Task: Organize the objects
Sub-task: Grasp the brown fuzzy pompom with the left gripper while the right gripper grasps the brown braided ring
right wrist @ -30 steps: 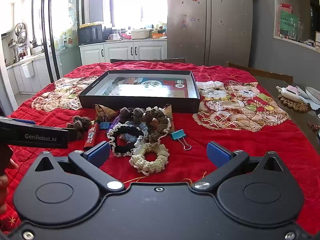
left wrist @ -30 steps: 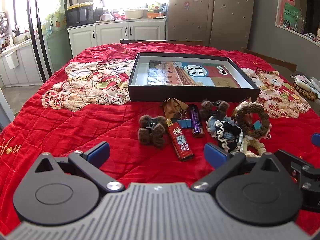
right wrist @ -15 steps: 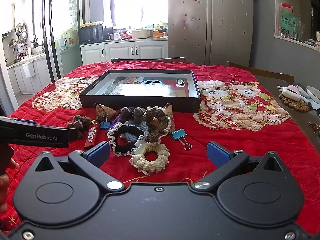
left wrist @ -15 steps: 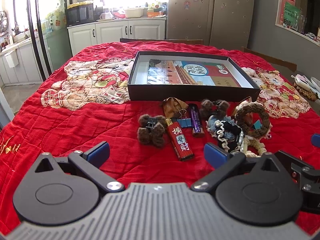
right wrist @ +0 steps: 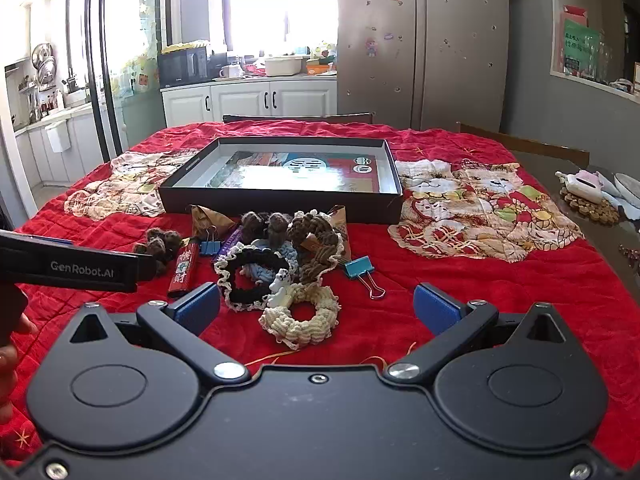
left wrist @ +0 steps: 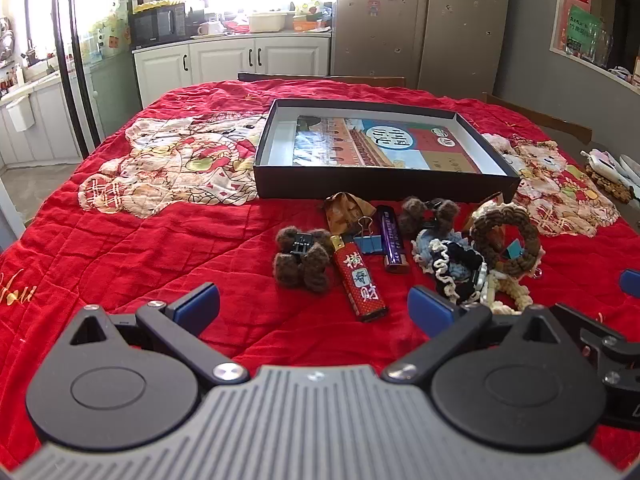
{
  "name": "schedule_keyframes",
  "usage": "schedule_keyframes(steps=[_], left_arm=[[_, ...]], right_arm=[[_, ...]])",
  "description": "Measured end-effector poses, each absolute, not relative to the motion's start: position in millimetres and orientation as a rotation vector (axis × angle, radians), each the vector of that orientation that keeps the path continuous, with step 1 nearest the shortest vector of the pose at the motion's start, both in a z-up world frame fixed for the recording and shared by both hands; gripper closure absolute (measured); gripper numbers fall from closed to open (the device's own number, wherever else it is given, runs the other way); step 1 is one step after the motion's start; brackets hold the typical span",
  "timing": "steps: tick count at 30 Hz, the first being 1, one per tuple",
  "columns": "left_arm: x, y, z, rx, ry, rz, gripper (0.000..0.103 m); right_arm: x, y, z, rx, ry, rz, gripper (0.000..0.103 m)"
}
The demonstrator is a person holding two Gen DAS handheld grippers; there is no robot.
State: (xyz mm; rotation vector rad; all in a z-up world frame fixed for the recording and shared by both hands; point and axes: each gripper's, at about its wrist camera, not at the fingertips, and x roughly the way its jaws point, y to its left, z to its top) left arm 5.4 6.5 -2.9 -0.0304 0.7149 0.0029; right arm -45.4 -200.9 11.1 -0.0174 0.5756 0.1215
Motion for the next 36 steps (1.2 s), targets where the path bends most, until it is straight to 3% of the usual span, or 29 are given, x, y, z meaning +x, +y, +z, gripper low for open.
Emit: schedule_keyframes(steps=[12, 20, 36], left_arm=[[22, 26, -13, -0.039, 0.731, -0.039, 0.0], [45, 38, -24, 0.038, 0.702, -0.098, 0.0], [76, 40, -45, 0.04, 0.717, -0.173, 0.025]], right_arm=[[-37, -200, 9, -0.047, 0.569, 0.135, 0.006], [-16, -204, 8, -0.086, 0.581, 0.169, 0.021], [38, -207, -4, -0.088, 0.624, 0.236, 0.054]])
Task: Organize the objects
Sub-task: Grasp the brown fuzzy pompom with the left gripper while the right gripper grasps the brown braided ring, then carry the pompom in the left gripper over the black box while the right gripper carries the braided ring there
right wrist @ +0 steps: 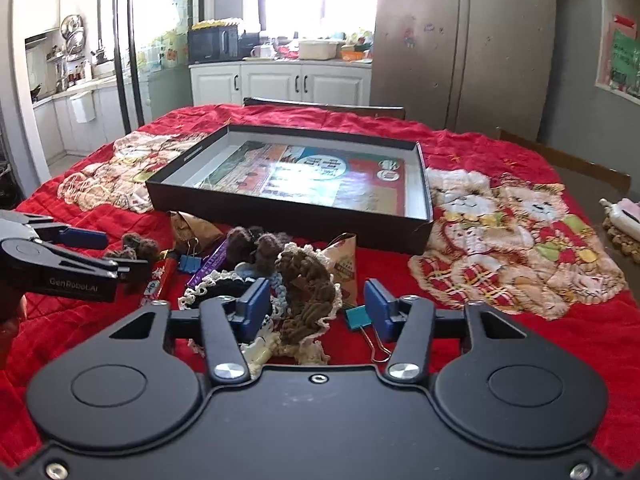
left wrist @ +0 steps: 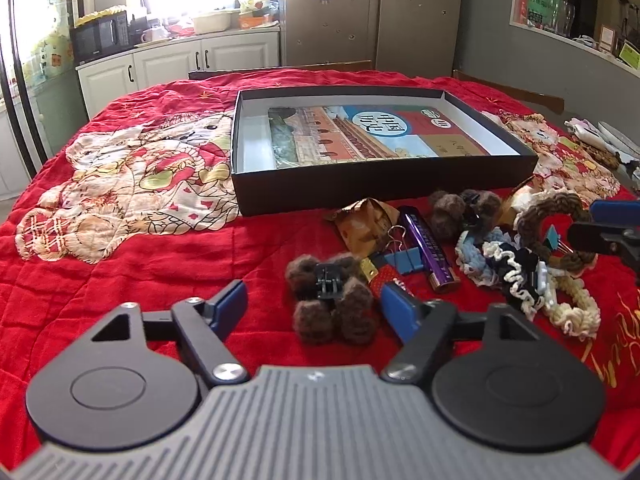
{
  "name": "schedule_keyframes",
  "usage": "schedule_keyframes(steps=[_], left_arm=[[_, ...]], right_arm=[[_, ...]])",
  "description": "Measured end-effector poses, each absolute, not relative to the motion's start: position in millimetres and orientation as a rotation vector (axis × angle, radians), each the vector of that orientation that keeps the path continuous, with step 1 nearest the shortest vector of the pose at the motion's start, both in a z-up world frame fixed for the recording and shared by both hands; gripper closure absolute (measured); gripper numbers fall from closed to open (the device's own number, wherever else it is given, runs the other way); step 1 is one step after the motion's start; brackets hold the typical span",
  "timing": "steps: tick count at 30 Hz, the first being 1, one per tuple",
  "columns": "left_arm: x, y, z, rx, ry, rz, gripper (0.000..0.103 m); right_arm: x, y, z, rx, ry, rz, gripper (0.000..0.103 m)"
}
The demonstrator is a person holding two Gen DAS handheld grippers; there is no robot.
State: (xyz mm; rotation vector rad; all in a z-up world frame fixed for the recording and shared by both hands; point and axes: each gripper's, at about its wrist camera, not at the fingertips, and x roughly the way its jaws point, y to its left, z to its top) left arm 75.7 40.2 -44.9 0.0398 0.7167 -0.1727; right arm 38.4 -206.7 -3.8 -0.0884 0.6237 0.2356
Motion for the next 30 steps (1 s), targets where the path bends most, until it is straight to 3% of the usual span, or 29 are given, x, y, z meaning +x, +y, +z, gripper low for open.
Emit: schedule_keyframes(steps=[5, 8, 9, 14, 30], left_arm=[[80, 45, -46, 0.003, 0.727, -0.191, 0.039], [83, 45, -49, -0.008, 0.745, -0.205, 0.058], [84, 45, -50, -0.012, 0.749, -0.211, 0.06], [84, 44, -50, -0.002, 0.746, -0.214, 0.061], [93, 44, -3, 0.036, 0.692, -0.266, 0.061]], right_arm=[[43, -203, -11, -0.105, 0.633, 0.263, 0.062], [43, -200, -11, -0.118, 0.622, 0.26, 0.07], [43, -200, -10, -0.12, 0.622, 0.26, 0.073], [47, -202, -10, -0.109, 0.629, 0.262, 0.088], [42, -208, 34, -0.119, 0.567, 0.295, 0.091]])
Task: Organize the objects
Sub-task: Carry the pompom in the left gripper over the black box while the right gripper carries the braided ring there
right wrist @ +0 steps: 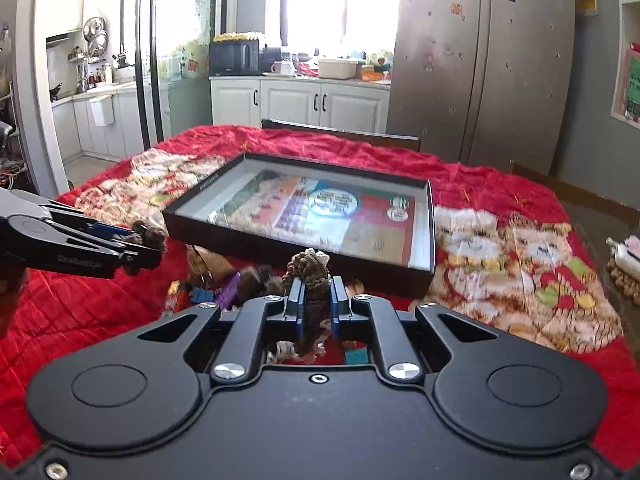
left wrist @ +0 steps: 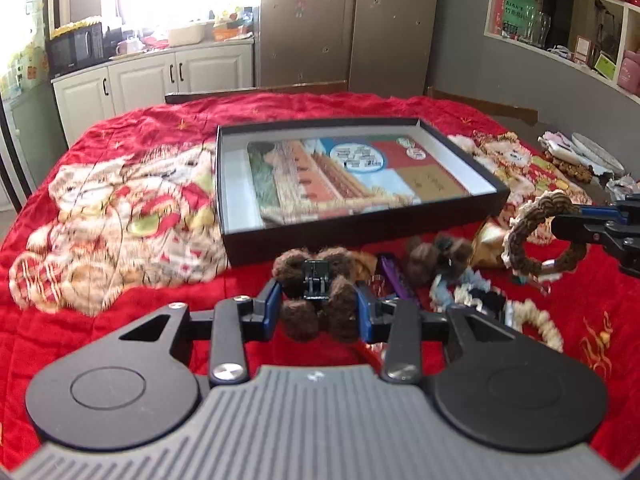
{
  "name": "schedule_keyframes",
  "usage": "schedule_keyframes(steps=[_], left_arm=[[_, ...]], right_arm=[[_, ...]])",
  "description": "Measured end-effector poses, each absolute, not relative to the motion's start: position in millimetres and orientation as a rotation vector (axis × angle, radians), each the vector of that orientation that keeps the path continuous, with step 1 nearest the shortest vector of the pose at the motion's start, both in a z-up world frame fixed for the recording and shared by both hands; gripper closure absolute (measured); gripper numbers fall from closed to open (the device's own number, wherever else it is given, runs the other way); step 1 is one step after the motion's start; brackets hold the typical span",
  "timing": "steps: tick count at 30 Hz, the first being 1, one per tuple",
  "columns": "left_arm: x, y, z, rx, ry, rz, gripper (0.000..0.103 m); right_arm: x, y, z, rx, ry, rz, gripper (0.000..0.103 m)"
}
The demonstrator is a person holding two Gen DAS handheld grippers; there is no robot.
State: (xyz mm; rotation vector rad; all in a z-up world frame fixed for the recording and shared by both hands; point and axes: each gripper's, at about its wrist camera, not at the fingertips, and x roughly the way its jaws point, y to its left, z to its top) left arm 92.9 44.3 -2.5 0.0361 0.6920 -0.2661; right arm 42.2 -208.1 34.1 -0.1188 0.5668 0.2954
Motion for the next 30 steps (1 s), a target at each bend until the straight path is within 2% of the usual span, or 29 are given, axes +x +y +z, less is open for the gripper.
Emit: schedule_keyframes(steps=[13, 30], left_arm=[[162, 29, 19, 0.023, 0.672, -0.271, 0.06], [273, 13, -10, -0.002, 0.697, -0.152, 0.06]], right_arm=[[112, -198, 65, -0.115, 0.514, 0.333, 0.091], [265, -210, 18, 0.101, 0.605, 0.309, 0.091]])
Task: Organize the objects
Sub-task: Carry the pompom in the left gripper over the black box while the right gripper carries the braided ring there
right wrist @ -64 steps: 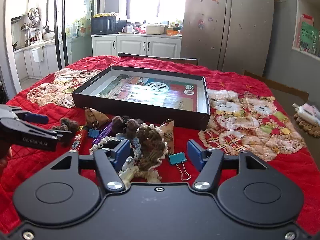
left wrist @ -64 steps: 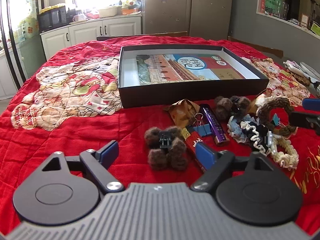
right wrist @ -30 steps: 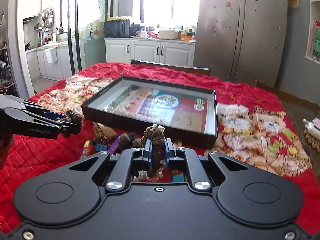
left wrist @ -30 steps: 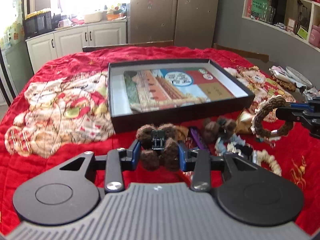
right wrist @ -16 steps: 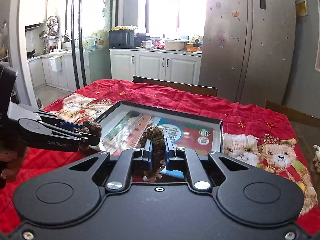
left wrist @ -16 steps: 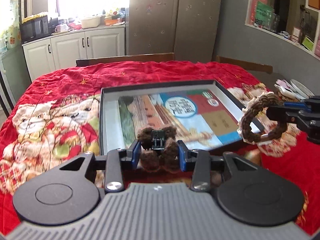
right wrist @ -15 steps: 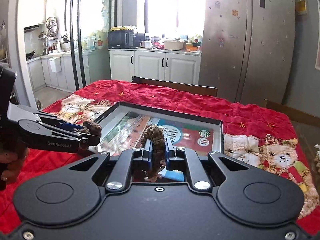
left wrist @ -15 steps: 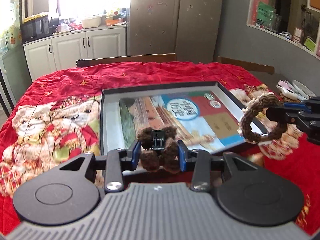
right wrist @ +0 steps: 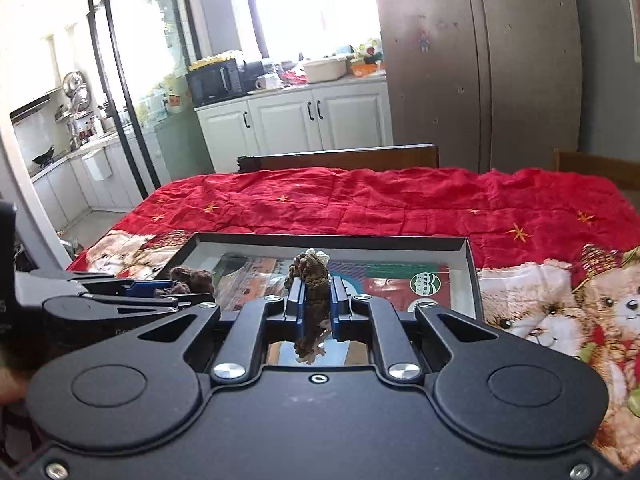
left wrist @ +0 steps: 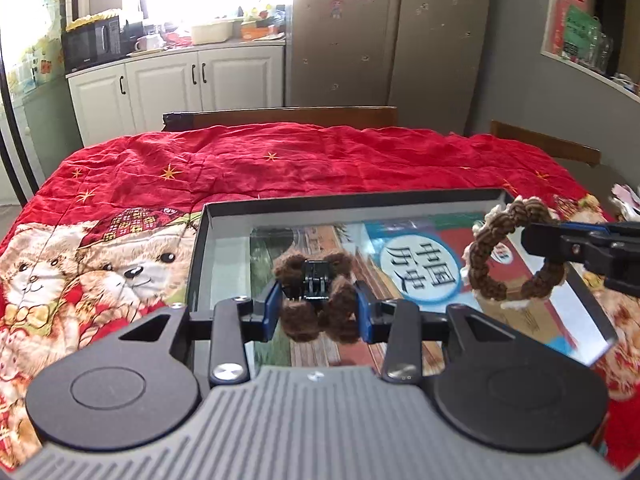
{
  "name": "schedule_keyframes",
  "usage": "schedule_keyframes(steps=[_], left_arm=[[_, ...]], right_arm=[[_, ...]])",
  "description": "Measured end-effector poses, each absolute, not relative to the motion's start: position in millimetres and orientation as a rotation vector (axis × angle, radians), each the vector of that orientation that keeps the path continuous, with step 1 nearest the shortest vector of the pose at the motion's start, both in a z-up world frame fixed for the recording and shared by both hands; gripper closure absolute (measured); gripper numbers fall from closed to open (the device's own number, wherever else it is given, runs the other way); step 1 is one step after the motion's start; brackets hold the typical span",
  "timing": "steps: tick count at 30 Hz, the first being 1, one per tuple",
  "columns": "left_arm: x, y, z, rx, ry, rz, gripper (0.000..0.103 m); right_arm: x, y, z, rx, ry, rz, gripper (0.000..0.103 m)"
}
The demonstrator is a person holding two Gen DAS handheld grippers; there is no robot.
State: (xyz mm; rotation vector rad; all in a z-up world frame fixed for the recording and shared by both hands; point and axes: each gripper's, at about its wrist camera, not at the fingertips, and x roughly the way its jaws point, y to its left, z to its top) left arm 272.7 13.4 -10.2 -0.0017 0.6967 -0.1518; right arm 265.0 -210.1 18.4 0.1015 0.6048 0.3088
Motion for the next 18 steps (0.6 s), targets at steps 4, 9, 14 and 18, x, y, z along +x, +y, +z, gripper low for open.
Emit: schedule_keyframes(steps=[4, 9, 14, 18], left_arm=[[289, 9, -16, 0.007, 0.702, -0.131, 0.06], [304, 6, -22, 0.005, 0.712, -0.118, 0.06], [315, 3, -26, 0.004, 0.72, -0.108, 0.06], [321, 2, -30, 0.009, 0.725, -0.103, 0.059]], right_arm=[[292, -212, 4, 0.145, 0.635, 0.297, 0.091], [309, -212, -10, 0.19, 0.669, 0.295, 0.091], [321, -212, -22, 0.195, 0.695, 0.274, 0.091], [326, -212, -26, 0.178, 0.704, 0.247, 0.091]])
